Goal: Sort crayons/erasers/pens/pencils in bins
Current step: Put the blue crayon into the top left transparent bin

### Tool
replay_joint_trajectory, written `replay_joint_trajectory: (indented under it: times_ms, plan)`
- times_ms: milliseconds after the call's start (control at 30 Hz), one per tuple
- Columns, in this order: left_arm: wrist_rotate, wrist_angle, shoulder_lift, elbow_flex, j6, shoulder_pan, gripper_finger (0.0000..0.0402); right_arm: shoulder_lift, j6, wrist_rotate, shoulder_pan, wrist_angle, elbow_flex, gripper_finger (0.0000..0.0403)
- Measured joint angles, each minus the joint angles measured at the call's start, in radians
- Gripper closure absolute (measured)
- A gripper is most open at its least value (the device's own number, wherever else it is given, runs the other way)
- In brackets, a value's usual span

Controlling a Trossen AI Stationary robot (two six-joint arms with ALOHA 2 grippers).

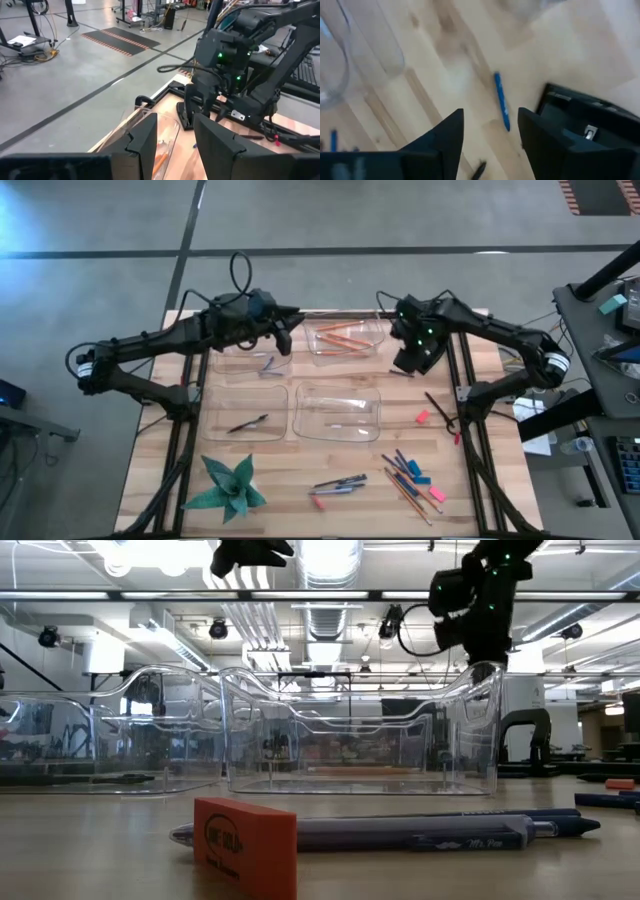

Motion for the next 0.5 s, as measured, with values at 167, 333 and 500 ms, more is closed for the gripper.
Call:
replay_joint_trajectory:
  times_ms: [167,333,500]
  plan:
    - [0.0,-0.018,0.0,0.0,-0.005,0.0,0.0285,-0.002,-0.062,-0.01,0.0,0.072,-0.119,0.022]
    - [0.0,-0.018,0.0,0.0,-0.006,0.0,0.0285,0.018,-0.014,-0.015,-0.004,0.299,-0.243,0.0229]
    - [0.0,-0.017,0.0,0.0,-0.008,0.0,0.0285,0.076,0.029,-0.006,-0.009,0.429,-0.295,0.0238]
